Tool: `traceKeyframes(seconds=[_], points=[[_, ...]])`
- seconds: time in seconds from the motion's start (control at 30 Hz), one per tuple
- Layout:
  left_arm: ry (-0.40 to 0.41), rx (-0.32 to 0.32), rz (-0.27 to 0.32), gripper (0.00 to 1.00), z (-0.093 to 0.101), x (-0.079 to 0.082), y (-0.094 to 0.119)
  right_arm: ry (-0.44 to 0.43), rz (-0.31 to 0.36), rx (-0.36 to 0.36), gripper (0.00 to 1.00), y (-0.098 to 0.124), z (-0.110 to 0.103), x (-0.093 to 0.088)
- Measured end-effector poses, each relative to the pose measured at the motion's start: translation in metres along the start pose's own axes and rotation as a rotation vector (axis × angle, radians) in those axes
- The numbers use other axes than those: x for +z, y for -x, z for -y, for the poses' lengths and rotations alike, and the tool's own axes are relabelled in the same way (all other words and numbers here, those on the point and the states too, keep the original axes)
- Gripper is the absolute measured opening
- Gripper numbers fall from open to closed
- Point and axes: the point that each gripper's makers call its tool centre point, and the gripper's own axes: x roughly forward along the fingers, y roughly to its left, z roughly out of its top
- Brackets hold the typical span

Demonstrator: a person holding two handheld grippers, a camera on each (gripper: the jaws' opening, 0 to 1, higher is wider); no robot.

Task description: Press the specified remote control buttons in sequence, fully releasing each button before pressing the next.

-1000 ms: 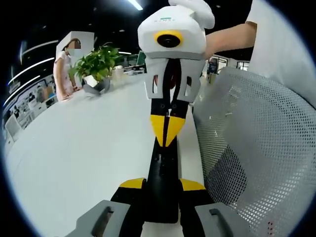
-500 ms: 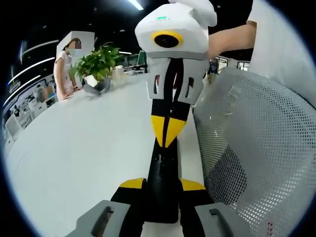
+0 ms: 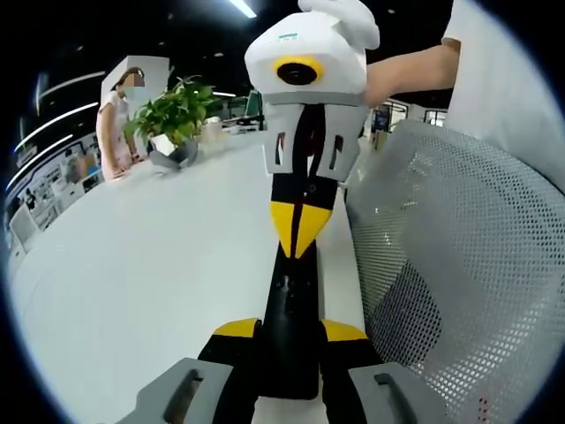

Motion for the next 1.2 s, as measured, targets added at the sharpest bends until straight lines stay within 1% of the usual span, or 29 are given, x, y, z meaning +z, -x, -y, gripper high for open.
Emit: traceKeyframes(seconds=[0.13,0.17,0.27,0.3,0.33,0.37,0.53,0.63,0.7,0.77,0.8,0.83,0.9,0.93,0.97,1.03,1.07,1.13,1.2], points=[[-0.001,-0.001,0.000,0.25,-0.0001,0.0000,-0.0001,0.002,-0.014,-0.008,0.00,0.0023,0.0015,-0.0059],[-0.001,-0.002,0.000,0.25,0.0001,0.0000,-0.0001,-0.020,-0.002,-0.009,0.00,0.0024,0.0014,-0.0053],[-0.001,-0.002,0.000,0.25,0.0003,0.0000,-0.0003,-0.024,-0.005,-0.020,0.00,0.0013,0.0010,-0.0044],[-0.001,-0.002,0.001,0.25,0.0003,0.0000,-0.0002,-0.004,-0.011,-0.029,0.00,0.0012,0.0007,-0.0044],[-0.001,-0.002,0.001,0.25,0.0003,0.0000,-0.0003,0.039,-0.022,-0.039,0.00,0.0012,0.0014,-0.0046],[0.000,-0.002,0.001,0.25,0.0004,-0.0001,-0.0003,0.058,-0.026,-0.047,0.00,0.0008,0.0004,-0.0044],[0.003,-0.001,0.004,0.25,0.0003,-0.0001,-0.0005,0.073,-0.020,-0.060,0.00,-0.0006,0.0012,-0.0035],[0.004,0.000,0.005,0.25,0.0004,-0.0001,-0.0004,0.115,-0.023,-0.060,0.00,-0.0011,0.0006,-0.0036],[0.006,0.001,0.008,0.25,0.0003,-0.0002,-0.0004,0.147,-0.044,-0.064,0.00,-0.0016,0.0006,-0.0036],[0.006,0.000,0.010,0.25,0.0002,-0.0003,-0.0004,0.173,-0.080,-0.072,0.00,-0.0021,0.0006,-0.0036],[0.006,0.001,0.009,0.25,0.0002,-0.0004,-0.0004,0.215,-0.111,-0.079,0.00,-0.0027,0.0010,-0.0037],[0.006,0.001,0.009,0.25,0.0003,-0.0003,-0.0004,0.237,-0.122,-0.081,0.00,-0.0031,0.0009,-0.0037],[0.006,0.001,0.008,0.25,0.0003,-0.0004,-0.0004,0.207,-0.112,-0.083,0.00,-0.0032,0.0005,-0.0035],[0.006,0.002,0.009,0.25,0.0003,-0.0004,-0.0004,0.152,-0.082,-0.086,0.00,-0.0031,0.0014,-0.0032],[0.006,0.002,0.009,0.25,0.0003,-0.0005,-0.0004,0.116,-0.061,-0.087,0.00,-0.0027,0.0019,-0.0030],[0.005,0.003,0.008,0.25,0.0002,-0.0006,-0.0003,0.032,0.011,-0.093,0.00,-0.0010,0.0034,-0.0021],[0.006,0.003,0.008,0.25,0.0002,-0.0006,-0.0003,-0.013,0.060,-0.090,0.00,-0.0003,0.0038,-0.0016],[0.006,0.004,0.008,0.25,0.0002,-0.0007,-0.0002,-0.104,0.118,-0.065,0.00,0.0013,0.0035,-0.0017],[0.009,0.006,0.009,0.25,0.0003,-0.0007,-0.0002,-0.187,0.145,-0.037,0.00,0.0023,0.0036,-0.0018]])
